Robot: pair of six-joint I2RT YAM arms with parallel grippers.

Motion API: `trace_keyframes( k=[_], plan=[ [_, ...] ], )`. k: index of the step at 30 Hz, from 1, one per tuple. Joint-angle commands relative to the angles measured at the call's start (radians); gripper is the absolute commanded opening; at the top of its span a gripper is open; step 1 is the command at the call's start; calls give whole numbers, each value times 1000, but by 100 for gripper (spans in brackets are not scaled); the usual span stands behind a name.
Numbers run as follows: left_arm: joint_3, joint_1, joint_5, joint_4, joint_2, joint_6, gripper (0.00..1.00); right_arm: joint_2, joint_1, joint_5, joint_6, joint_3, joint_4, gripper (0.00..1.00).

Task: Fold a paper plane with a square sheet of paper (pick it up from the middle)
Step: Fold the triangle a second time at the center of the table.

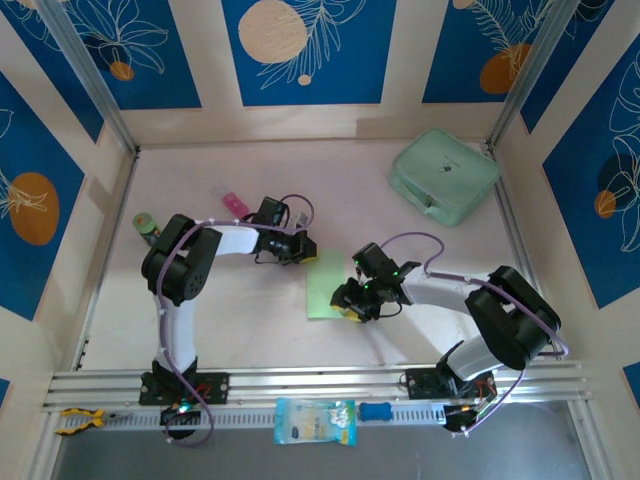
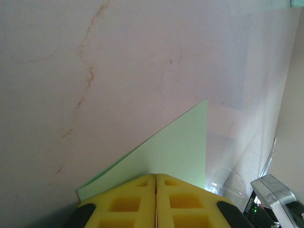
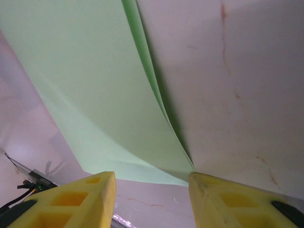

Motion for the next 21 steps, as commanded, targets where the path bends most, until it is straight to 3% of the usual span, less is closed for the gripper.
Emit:
trace_keyframes(
  k=[1, 21],
  plan=[
    [-9, 1, -15, -82, 17, 10, 9, 34, 7, -10, 0, -10, 41, 46],
    [8, -10, -4, -89, -34, 3, 11, -78, 19, 22, -40, 35, 10, 43]
  ],
)
